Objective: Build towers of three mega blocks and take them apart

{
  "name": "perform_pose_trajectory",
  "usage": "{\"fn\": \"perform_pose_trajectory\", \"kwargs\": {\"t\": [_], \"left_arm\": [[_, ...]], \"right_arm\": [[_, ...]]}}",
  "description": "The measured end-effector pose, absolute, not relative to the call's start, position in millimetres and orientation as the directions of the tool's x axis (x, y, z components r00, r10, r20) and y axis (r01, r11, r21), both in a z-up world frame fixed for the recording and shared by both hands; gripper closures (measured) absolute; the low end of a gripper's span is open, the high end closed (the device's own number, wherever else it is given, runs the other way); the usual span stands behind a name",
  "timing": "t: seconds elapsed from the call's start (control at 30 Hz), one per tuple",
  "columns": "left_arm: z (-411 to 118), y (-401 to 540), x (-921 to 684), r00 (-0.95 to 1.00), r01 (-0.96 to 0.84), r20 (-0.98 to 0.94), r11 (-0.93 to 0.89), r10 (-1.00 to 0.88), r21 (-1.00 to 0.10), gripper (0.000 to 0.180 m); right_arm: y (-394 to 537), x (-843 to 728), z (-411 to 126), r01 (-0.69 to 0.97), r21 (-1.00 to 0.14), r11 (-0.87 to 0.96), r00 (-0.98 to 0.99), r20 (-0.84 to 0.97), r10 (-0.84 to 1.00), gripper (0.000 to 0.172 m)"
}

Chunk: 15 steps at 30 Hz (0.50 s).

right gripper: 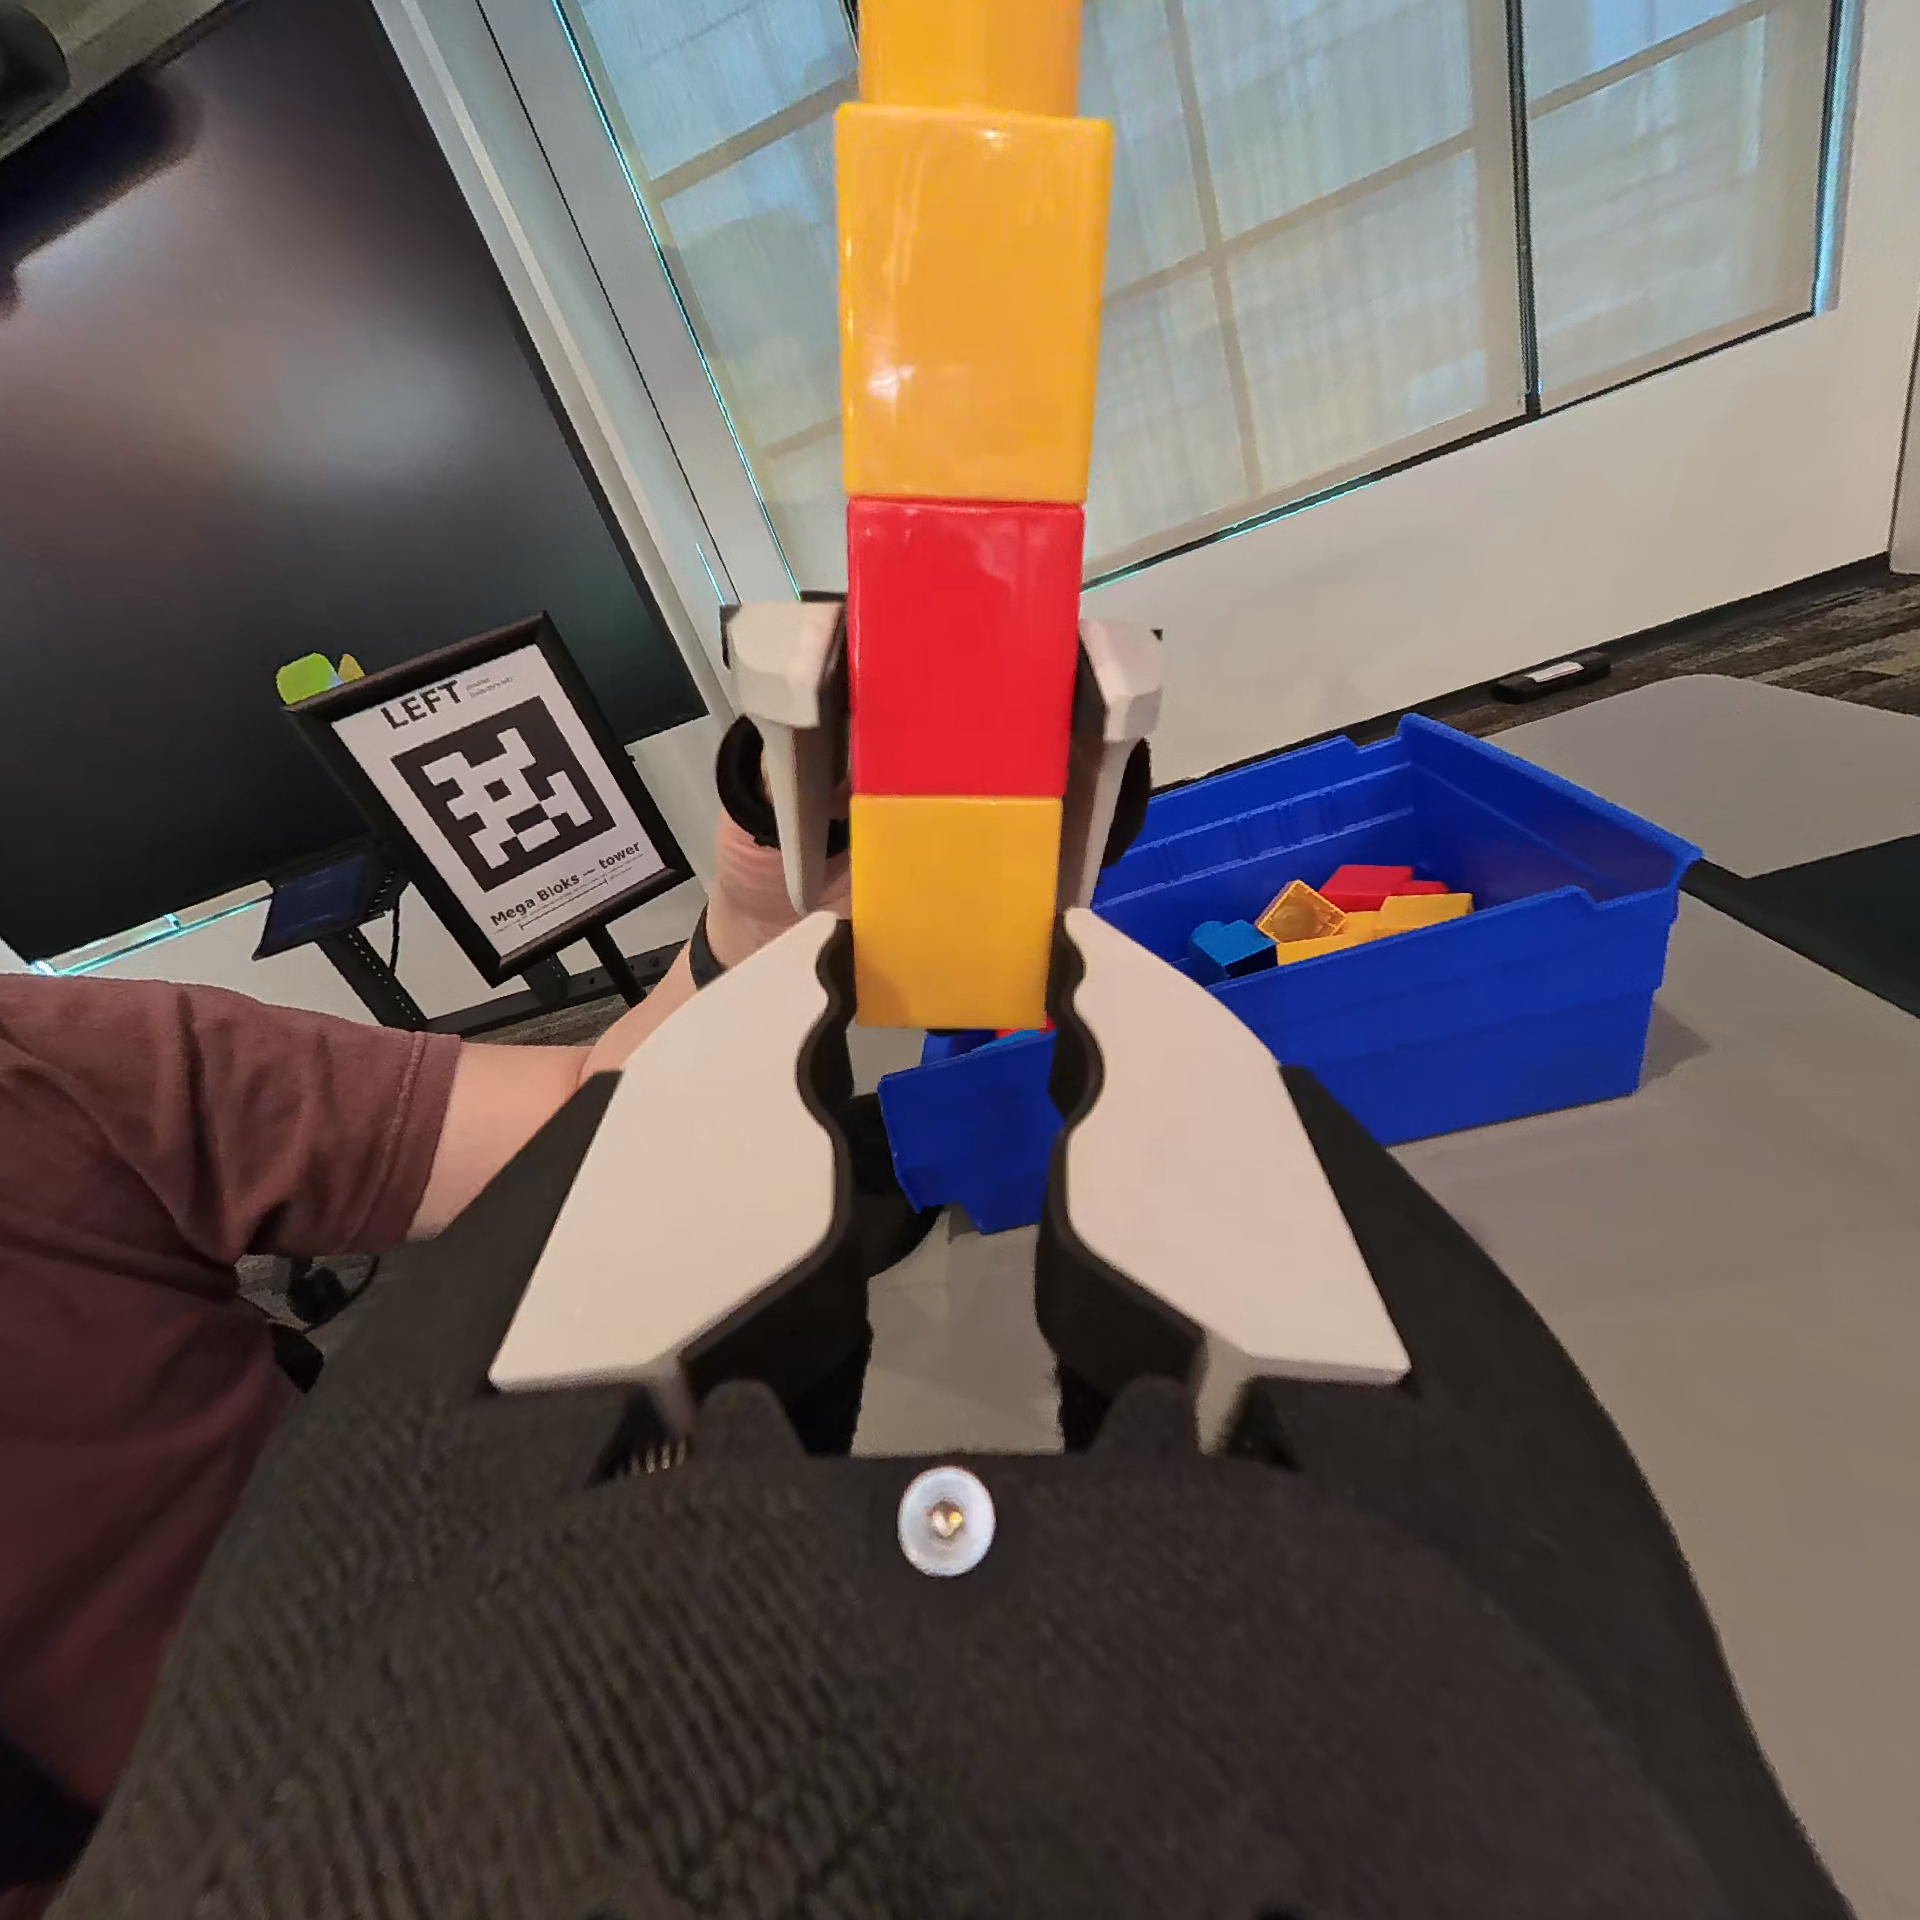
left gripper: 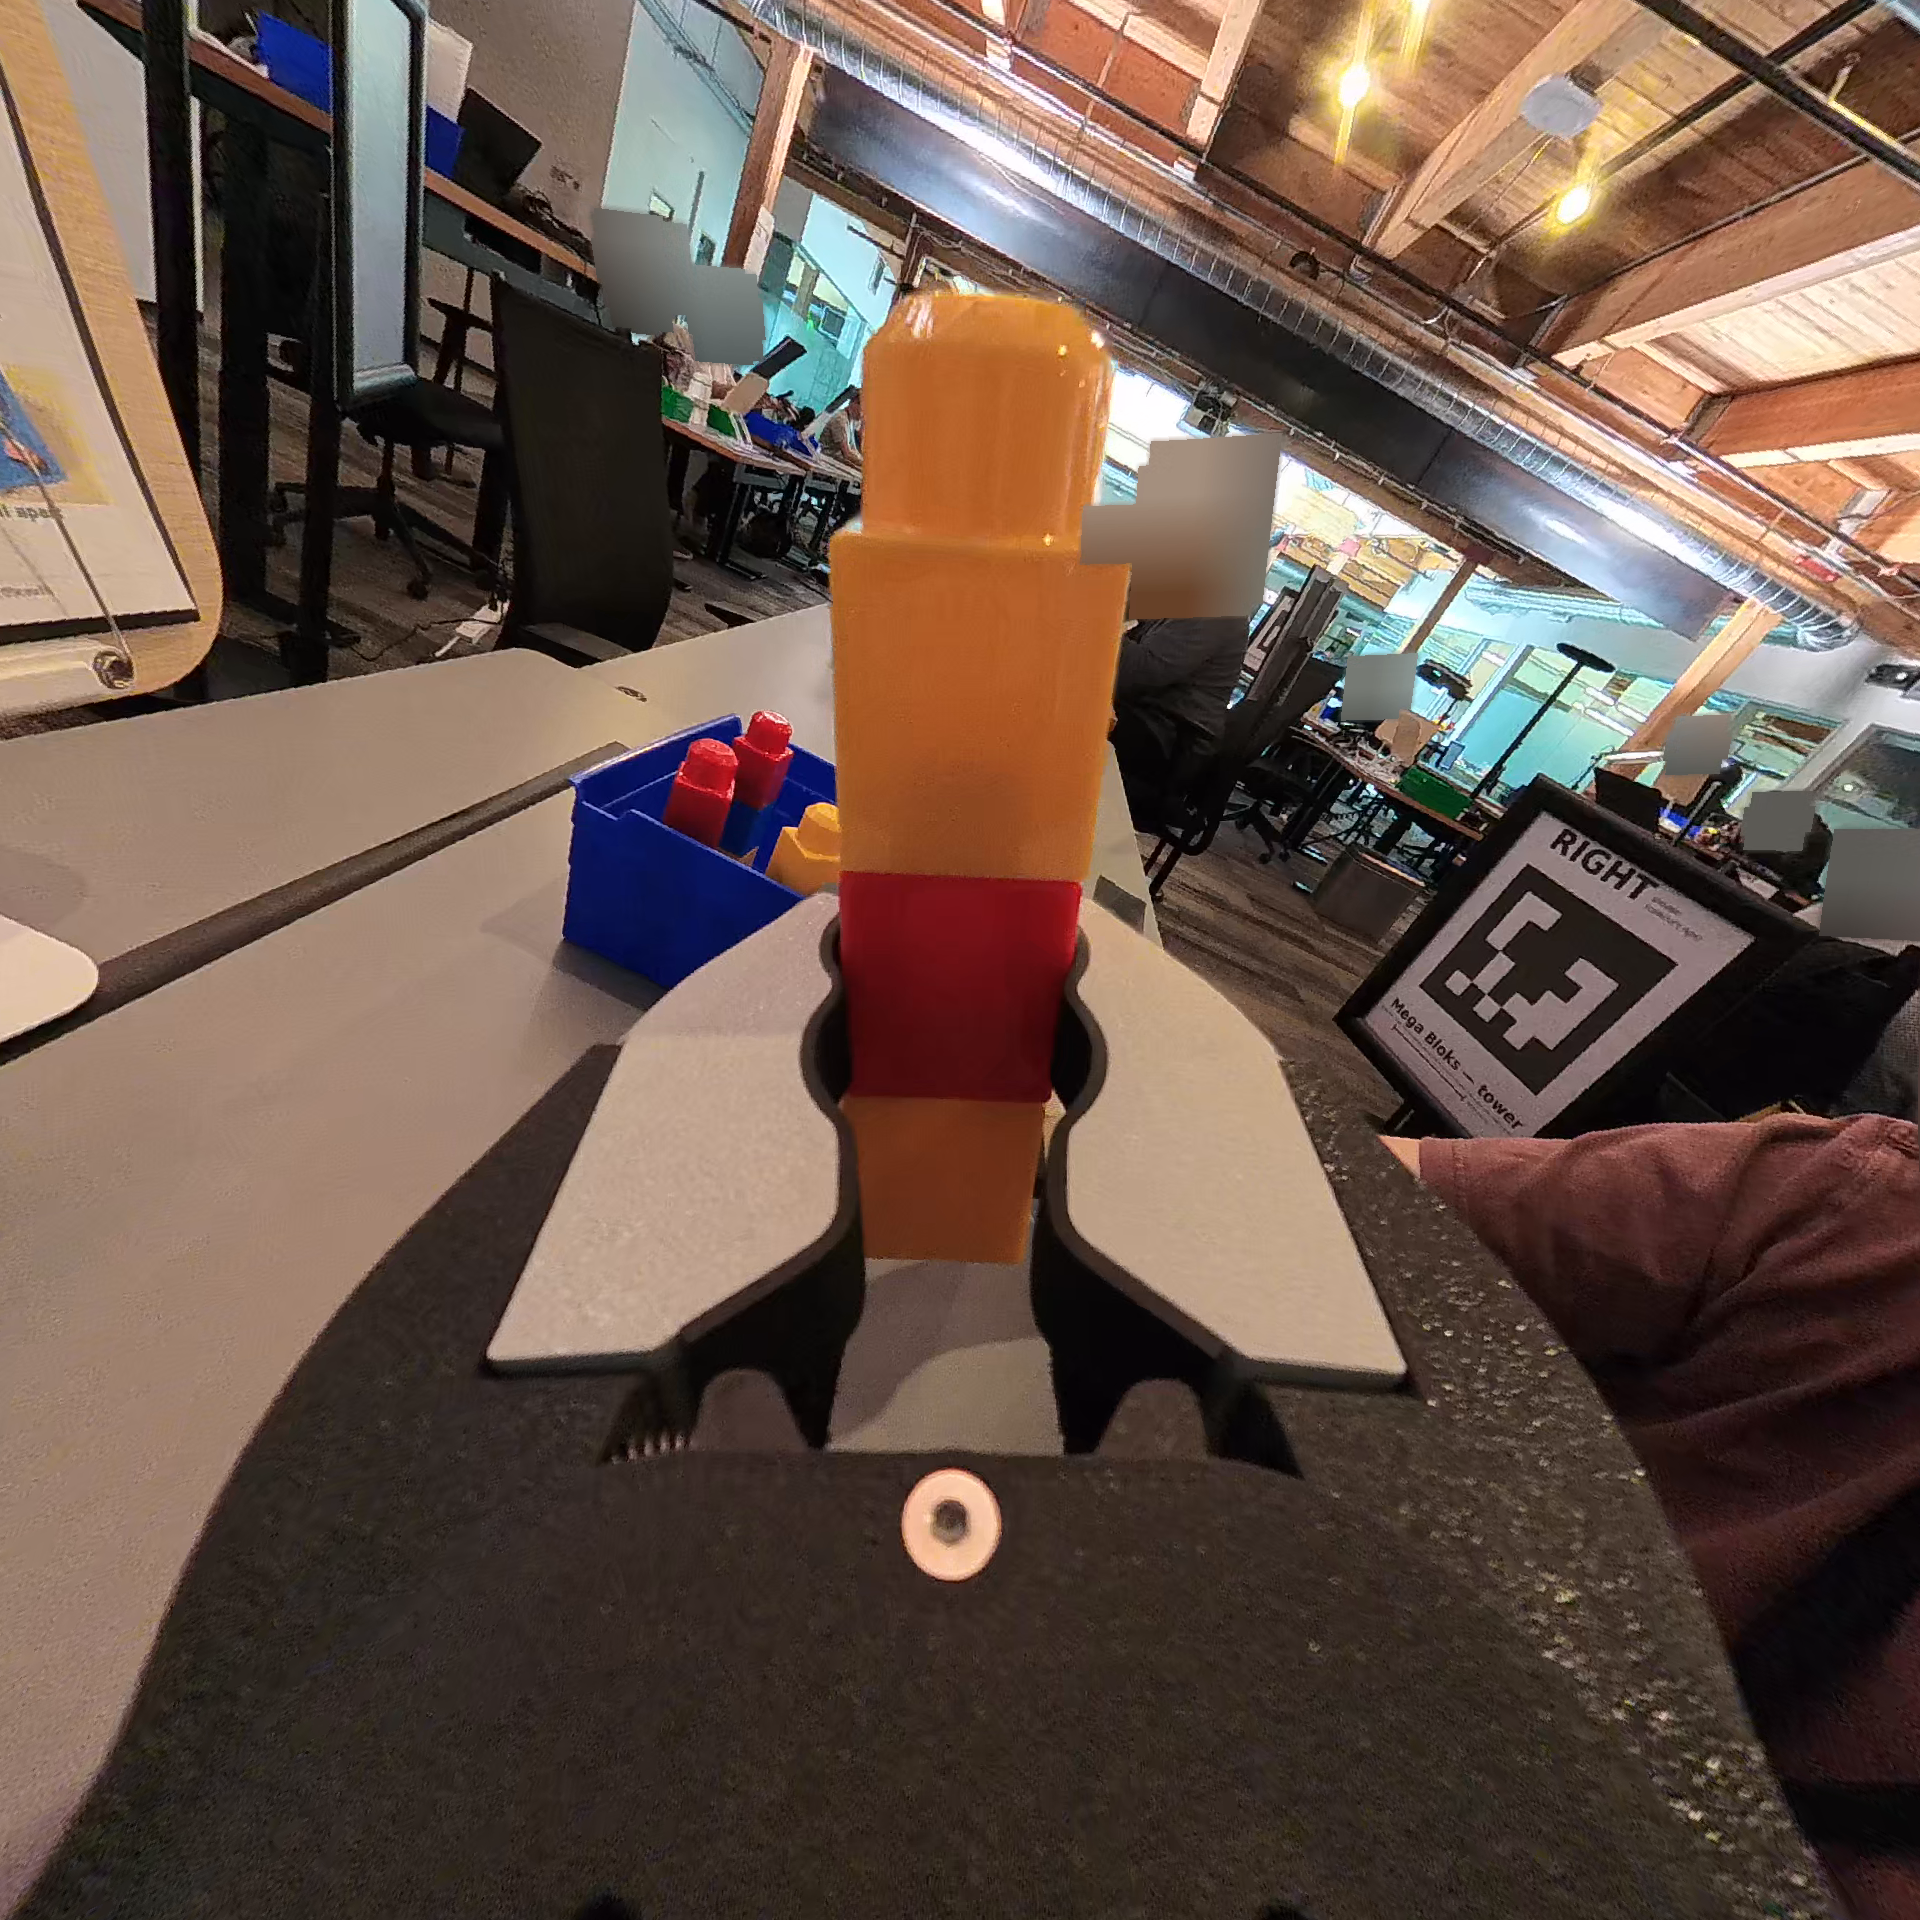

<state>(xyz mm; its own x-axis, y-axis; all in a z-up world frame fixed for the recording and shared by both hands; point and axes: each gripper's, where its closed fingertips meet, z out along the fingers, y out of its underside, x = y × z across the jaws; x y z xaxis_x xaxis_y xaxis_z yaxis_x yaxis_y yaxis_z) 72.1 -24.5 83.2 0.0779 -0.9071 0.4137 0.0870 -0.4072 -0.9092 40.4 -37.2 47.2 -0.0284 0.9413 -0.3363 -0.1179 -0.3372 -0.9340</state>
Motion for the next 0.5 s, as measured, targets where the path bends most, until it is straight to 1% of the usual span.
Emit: {"fn": "perform_pose_trajectory", "kwargs": {"t": [0.1, 0.2, 0.23, 0.27, 0.3, 0.37, 0.43, 0.5], "left_arm": [[83.8, -22.9, 71.4, 0.088, 0.099, 0.419, -0.41, -0.904, -0.906, 0.145], [88.6, -27.4, 69.1, 0.039, 0.097, 0.444, -0.438, -0.895, -0.894, 0.145], [89.8, -29.5, 67.6, 0.015, 0.091, 0.456, -0.453, -0.89, -0.887, 0.145], [92.9, -32.1, 65.6, -0.02, 0.098, 0.468, -0.467, -0.884, -0.879, 0.145], [95.5, -35.5, 63.9, -0.06, 0.1, 0.481, -0.484, -0.875, -0.869, 0.145], [94.0, -43.2, 63.7, -0.121, 0.061, 0.499, -0.508, -0.858, -0.859, 0.145], [85.3, -47.1, 68.8, -0.113, 0.007, 0.474, -0.478, -0.873, -0.879, 0.145], [75.0, -54.5, 77.8, -0.119, -0.061, 0.451, -0.447, -0.884, -0.892, 0.145]], "right_arm": [[-36.2, 39.4, 46.9, -0.103, -0.944, -0.313, -0.011, -0.313, 0.95, 0.136], [-40.9, 41.4, 54.8, -0.13, -0.951, -0.28, -0.043, -0.277, 0.96, 0.133], [-40.5, 44.4, 57.0, -0.13, -0.954, -0.272, -0.042, -0.268, 0.962, 0.128], [-37.7, 49.7, 60.5, -0.137, -0.955, -0.263, -0.031, -0.261, 0.965, 0.118], [-34.6, 57.5, 66.1, -0.156, -0.954, -0.256, -0.024, -0.256, 0.966, 0.114], [-27.7, 77.9, 83.9, -0.233, -0.938, -0.255, -0.009, -0.26, 0.965, 0.115], [-22.4, 95.0, 101.1, -0.302, -0.916, -0.263, 0.015, -0.281, 0.96, 0.117], [-21.8, 99.7, 107.8, -0.304, -0.915, -0.264, 0.047, -0.291, 0.956, 0.117]]}}
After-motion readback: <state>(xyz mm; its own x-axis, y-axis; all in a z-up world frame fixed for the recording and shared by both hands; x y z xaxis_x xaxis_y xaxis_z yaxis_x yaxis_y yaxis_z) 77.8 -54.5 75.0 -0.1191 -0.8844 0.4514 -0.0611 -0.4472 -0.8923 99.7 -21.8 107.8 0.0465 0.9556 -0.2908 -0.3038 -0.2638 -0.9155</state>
